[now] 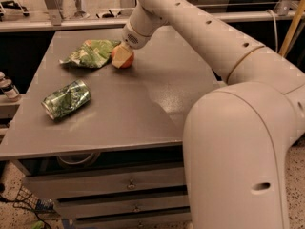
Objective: Move apple near green jalapeno chip bag
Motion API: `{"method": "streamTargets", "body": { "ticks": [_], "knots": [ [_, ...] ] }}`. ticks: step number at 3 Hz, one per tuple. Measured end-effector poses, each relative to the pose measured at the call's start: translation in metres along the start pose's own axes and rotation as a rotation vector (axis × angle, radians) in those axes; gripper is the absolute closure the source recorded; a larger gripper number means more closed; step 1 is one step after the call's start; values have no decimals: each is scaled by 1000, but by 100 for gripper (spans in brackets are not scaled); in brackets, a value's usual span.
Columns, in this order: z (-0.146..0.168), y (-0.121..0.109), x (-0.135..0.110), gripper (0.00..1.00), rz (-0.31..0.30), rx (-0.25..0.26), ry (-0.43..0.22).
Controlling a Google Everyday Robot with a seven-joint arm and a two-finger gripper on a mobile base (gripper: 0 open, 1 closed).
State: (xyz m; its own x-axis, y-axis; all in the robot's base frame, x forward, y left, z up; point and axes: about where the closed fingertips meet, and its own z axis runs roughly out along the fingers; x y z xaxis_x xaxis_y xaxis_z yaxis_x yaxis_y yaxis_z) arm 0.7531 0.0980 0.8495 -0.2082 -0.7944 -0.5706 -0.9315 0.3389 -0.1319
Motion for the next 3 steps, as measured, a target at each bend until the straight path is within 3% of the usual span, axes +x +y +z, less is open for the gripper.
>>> {"method": "streamTargets", "body": {
  "ticks": [1, 2, 3],
  "knots": [
    [5, 2, 0, 35, -1, -7, 3],
    [5, 2, 0, 13, -1, -8, 4],
    [5, 2, 0, 0, -1, -8, 4]
  ]
}}
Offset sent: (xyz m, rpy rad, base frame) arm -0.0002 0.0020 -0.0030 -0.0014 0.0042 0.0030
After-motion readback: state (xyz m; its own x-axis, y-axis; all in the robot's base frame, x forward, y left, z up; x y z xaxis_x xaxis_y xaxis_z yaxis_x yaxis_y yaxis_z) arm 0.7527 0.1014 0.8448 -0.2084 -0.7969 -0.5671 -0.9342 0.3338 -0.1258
